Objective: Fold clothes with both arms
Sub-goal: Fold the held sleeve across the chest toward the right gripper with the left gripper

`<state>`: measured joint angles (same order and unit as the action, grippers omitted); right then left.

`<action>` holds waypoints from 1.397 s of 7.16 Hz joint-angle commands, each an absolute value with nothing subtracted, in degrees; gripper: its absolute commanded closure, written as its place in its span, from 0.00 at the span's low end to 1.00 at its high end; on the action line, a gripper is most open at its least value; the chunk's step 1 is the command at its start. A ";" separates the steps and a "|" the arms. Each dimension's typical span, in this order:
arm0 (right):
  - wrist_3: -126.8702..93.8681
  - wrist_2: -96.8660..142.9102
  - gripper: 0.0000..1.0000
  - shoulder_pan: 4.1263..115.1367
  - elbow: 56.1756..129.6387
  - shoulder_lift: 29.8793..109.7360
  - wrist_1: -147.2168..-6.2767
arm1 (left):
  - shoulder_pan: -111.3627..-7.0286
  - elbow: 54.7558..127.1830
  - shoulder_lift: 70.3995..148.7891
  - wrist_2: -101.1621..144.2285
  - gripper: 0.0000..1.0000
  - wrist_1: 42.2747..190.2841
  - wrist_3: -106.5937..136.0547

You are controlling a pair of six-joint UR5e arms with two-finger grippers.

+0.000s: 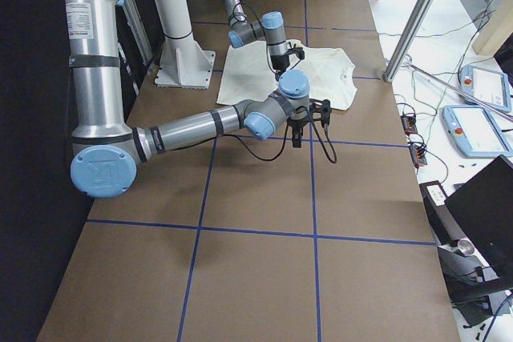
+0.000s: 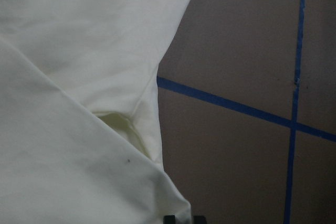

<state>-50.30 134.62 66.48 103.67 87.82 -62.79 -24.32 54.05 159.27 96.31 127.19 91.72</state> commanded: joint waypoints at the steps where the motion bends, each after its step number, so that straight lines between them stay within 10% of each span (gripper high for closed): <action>1: -59.15 131.08 0.00 59.29 106.15 87.19 -62.58 | -25.48 59.01 157.52 96.59 0.10 124.92 91.50; 5: -95.56 96.96 0.02 21.72 120.12 89.38 -62.31 | -30.13 103.64 126.87 104.66 0.27 109.03 81.67; 10: -118.28 76.03 0.25 0.71 120.15 89.48 -70.40 | -30.76 107.32 121.90 104.85 0.23 108.37 82.26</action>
<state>-115.06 77.59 2.68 120.21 89.63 -68.72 -30.76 107.39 122.04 104.91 108.42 82.18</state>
